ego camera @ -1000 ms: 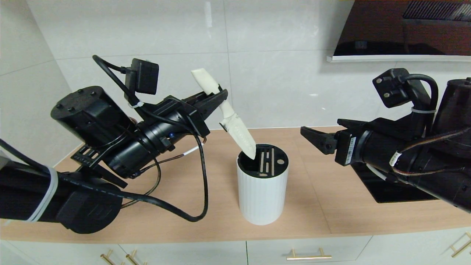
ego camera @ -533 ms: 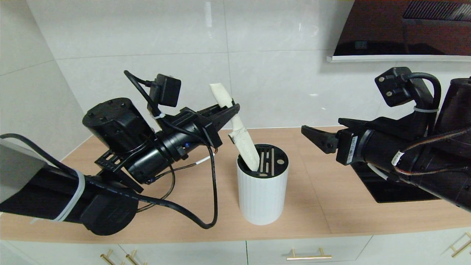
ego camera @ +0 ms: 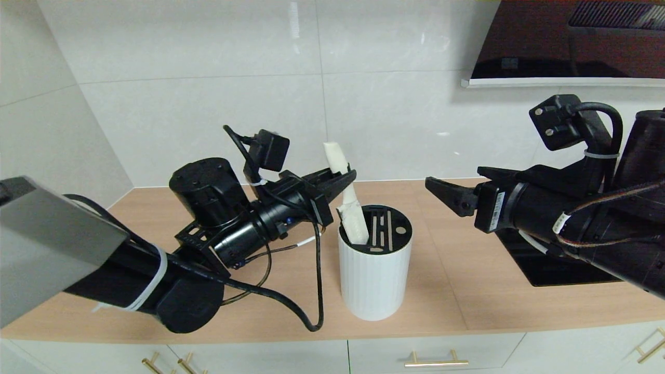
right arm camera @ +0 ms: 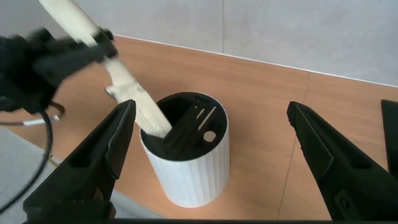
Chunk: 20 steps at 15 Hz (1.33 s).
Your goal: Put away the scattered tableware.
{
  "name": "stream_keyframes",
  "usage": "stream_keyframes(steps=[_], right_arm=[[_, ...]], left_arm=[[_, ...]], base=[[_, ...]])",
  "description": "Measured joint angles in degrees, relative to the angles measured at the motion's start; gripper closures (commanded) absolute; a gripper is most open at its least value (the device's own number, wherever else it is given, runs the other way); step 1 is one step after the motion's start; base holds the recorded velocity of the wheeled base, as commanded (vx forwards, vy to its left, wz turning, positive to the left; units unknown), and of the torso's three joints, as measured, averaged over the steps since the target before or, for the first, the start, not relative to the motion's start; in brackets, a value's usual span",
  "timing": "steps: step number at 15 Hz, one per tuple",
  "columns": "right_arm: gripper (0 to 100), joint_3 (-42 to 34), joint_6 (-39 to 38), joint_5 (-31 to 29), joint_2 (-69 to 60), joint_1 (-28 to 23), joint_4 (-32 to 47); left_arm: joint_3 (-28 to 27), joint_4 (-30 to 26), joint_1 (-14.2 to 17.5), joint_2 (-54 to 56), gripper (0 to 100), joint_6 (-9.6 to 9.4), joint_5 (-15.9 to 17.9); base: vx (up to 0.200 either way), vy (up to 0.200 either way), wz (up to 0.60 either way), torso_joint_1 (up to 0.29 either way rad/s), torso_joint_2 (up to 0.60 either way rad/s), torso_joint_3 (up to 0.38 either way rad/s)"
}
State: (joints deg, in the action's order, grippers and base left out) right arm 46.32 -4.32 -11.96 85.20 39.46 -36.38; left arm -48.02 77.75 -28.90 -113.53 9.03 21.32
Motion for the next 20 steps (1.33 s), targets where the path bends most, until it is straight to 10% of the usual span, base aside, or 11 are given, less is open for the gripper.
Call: stream_keyframes(steps=[10, 11, 20], right_arm=[[0, 0.0, 0.0, 0.0, 0.1, 0.0, 0.0], [0, 0.0, 0.0, 0.0, 0.2, 0.0, 0.0], [0, 0.0, 0.0, -0.1, 0.0, 0.0, 0.0]], left_arm=[[-1.0, 1.8, -2.5, -7.5, 100, 0.02, -1.7], [-1.0, 1.8, -2.6, -7.8, 0, 0.02, -1.7], [0.0, 3.1, -2.6, -4.7, 0, 0.07, -3.1]], base=[[0.000, 0.000, 0.00, 0.000, 0.00, 0.000], [0.000, 0.000, 0.00, 0.000, 0.00, 0.000], [0.000, 0.000, 0.00, 0.000, 0.00, 0.000]])
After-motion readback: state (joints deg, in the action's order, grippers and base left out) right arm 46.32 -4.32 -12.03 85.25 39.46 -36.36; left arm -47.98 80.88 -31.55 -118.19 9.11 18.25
